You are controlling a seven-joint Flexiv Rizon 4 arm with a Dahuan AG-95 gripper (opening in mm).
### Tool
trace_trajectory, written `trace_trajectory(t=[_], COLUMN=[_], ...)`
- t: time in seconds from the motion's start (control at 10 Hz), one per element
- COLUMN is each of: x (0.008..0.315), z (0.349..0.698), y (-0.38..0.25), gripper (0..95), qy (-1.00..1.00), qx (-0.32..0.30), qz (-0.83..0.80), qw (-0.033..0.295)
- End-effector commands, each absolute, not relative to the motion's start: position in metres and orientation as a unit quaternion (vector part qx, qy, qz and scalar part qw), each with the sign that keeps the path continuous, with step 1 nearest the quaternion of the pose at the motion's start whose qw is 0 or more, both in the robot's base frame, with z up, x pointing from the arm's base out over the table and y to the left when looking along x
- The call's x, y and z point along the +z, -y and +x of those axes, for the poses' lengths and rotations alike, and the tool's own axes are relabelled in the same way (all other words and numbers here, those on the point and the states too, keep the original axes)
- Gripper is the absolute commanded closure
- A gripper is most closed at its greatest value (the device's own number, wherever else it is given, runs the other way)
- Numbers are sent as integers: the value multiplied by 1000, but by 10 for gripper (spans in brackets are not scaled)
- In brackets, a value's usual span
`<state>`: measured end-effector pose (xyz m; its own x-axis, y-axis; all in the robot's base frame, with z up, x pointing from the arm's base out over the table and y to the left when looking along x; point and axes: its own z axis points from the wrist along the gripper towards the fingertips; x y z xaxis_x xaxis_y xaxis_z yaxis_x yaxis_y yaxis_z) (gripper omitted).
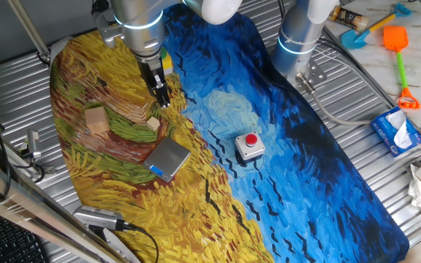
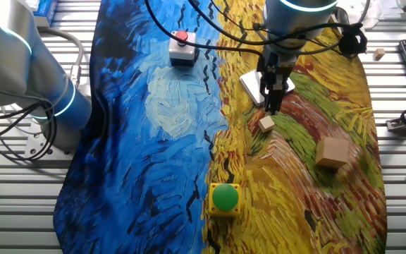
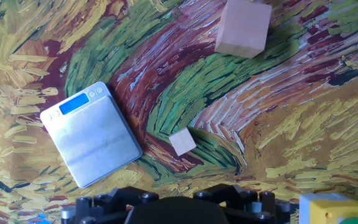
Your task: Place the block on the scale
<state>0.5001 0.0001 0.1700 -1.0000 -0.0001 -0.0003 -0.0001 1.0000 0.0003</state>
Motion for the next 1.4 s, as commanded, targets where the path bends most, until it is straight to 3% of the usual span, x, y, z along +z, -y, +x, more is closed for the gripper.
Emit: trace_trajectory(t=[0.1,1.4], x=[168,173], z=[500,500], y=[0,0], gripper=[950,950], qy=[-993,-994], qx=[41,11], qz=[-103,-111], qw=[26,2])
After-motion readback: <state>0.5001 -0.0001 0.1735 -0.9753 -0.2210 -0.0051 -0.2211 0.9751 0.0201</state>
